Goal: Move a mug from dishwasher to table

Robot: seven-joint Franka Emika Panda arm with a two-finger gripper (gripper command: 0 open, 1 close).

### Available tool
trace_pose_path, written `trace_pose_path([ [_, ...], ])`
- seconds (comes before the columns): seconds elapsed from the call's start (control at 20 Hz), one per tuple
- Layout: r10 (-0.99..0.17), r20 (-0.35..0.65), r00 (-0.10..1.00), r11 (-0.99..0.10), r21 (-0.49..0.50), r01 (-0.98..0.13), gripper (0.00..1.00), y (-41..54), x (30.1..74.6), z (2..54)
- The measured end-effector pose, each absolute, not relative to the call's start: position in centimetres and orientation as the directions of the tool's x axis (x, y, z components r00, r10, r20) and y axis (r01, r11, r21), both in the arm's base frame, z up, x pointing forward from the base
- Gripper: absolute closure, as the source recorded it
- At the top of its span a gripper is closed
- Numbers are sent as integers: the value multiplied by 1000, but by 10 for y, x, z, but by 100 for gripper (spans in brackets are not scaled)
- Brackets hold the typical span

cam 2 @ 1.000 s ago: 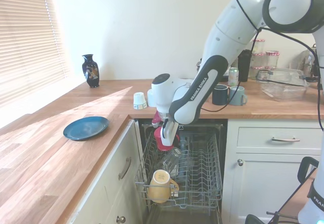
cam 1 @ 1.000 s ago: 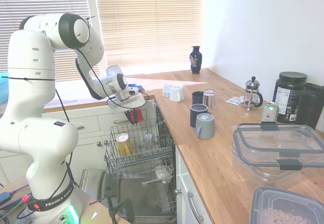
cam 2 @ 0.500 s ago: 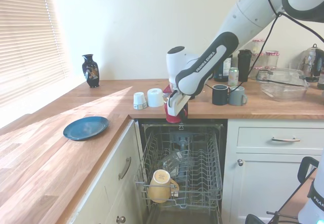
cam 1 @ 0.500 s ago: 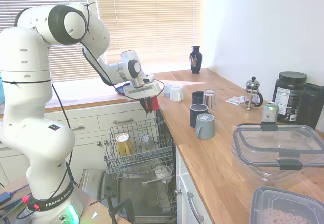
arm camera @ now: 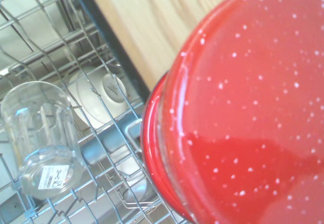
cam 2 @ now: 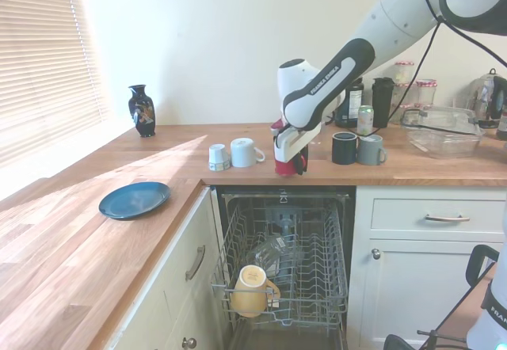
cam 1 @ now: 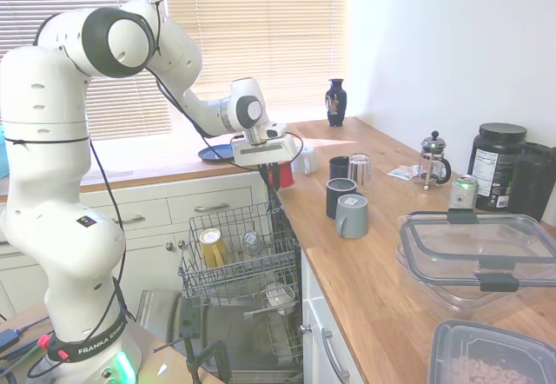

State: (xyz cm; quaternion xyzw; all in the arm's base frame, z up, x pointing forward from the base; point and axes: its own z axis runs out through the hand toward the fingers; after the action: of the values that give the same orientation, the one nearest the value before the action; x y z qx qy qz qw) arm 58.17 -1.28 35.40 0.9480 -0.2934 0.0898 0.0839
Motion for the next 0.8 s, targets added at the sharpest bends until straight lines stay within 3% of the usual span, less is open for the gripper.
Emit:
trace_pose_path([
  [0.75, -590, 159, 792, -778, 151, -610, 100, -46, 644, 338],
  [0.8, -593, 155, 790, -776, 151, -612, 0, -46, 648, 337],
])
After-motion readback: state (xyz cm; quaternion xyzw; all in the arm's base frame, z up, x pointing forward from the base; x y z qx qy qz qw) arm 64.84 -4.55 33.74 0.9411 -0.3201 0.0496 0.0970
